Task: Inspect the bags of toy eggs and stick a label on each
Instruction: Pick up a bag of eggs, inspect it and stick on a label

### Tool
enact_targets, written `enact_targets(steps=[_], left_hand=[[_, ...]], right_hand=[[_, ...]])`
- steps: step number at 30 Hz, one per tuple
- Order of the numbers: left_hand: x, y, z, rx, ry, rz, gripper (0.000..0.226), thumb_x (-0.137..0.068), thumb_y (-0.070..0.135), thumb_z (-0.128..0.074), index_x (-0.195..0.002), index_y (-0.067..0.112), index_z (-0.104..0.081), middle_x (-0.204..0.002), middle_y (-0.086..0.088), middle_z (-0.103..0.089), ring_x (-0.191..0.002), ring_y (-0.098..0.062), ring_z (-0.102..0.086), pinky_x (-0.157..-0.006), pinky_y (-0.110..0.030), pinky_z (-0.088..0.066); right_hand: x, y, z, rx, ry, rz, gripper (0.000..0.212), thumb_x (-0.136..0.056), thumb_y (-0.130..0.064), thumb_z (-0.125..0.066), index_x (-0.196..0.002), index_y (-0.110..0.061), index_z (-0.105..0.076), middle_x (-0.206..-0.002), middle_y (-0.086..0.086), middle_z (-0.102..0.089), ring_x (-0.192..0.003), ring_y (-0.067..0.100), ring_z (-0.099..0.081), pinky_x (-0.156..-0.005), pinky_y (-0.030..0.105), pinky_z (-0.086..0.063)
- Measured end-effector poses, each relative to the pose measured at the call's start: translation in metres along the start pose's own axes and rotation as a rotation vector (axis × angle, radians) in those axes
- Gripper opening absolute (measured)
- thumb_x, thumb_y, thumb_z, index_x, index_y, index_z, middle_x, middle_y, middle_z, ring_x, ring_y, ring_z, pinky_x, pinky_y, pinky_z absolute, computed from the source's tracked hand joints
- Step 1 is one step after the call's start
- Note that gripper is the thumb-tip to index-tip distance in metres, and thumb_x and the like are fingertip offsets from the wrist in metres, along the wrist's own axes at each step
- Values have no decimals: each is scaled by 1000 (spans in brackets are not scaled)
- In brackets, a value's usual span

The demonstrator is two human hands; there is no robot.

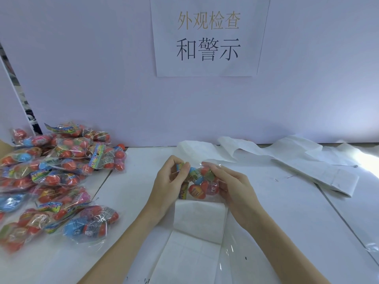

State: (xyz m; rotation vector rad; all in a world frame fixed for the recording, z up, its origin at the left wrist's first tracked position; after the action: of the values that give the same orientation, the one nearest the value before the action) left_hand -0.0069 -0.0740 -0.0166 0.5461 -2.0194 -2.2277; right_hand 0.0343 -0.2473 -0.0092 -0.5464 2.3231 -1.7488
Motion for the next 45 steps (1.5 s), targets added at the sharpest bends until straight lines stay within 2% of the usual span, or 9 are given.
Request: enact_targets(steps=[10, 14, 20, 23, 26, 30, 35, 40, 45], left_hand=[[-3, -6, 0, -41, 65, -71, 19, -106, 29, -59, -88, 22, -55, -86, -7, -67, -85, -20, -75, -62, -31, -61], [-5, -6, 1, -43, 65, -85, 19, -105, 27, -61, -88, 21, -56, -86, -4, -68, -84, -18, -75, -61, -28, -59], [-5, -7, 0, -136, 114, -123, 16, -108, 21, -54, -94, 14, -52, -70, 7, -62, -64, -8, -65, -54, -24, -52], [-4, -7, 3, -109, 172, -78, 17, -109, 22, -54, -95, 11, -52, -71, 1, -63, -61, -13, -61, -62, -31, -53], [-3, -5, 3, 39, 112, -16, 23, -109, 16, -52, -88, 7, -49, -76, -8, -56, -69, -19, -56, -70, -40, -52], [-3, -3, 1, 115, 61, -32, 23, -103, 25, -56, -96, 4, -59, -89, -6, -62, -81, -19, -61, -72, -29, -53], [-2, -3, -1, 9, -11, -72, 9, -102, 12, -63, -100, 11, -72, -88, 4, -74, -79, -9, -69, -69, -19, -54], [-3, -4, 3, 66, -16, -20, 7, -97, 16, -73, -91, 13, -72, -88, 0, -74, -78, -12, -68, -70, -23, -56], [-5, -4, 6, 185, -57, 27, 18, -91, 24, -69, -85, 9, -61, -88, -12, -64, -82, -22, -64, -74, -32, -55]], right_hand=[[2, 2, -7, 48, 14, 32, 31, -108, -37, -53, -120, -23, -77, -112, 5, -80, -103, 28, -77, -88, 41, -63], [0, 2, -3, 145, 40, 74, 28, -107, -31, -56, -115, -19, -79, -103, 6, -81, -98, 27, -78, -74, 31, -64], [1, 2, -7, 265, -12, 168, 31, -111, -32, -47, -125, -24, -73, -109, -3, -80, -99, 17, -77, -79, 28, -61], [2, 5, -12, 311, -54, 171, 26, -105, -24, -62, -131, -25, -61, -99, 1, -81, -85, 17, -77, -72, 27, -61], [1, 4, -11, 267, 30, 150, 27, -99, -22, -72, -122, -19, -59, -88, 3, -81, -75, 15, -75, -65, 22, -57], [2, -6, -2, 223, 33, 202, 5, -97, -31, -73, -101, -30, -77, -79, -6, -76, -68, 9, -69, -64, 18, -52], [3, -5, -4, 318, -27, 223, 15, -102, -35, -67, -95, -29, -79, -72, -13, -68, -63, 6, -60, -65, 19, -50], [3, -3, -4, 294, 33, 139, 46, -107, -50, -47, -95, -24, -83, -92, 3, -81, -87, 22, -78, -87, 39, -60], [0, 3, -3, 329, 24, 114, 43, -109, -45, -45, -107, -24, -81, -93, 4, -82, -92, 21, -79, -89, 37, -61]])
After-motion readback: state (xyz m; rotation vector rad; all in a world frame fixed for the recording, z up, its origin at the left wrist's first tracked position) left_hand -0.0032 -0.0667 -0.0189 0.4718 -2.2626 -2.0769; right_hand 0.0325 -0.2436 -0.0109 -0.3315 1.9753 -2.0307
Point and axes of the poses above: each hand's wrist, its own x-axis away from the middle knuckle, its own z-axis out of the back of the hand, y = z × x, the point moved 1 cm from there along -x, towards the middle knuckle
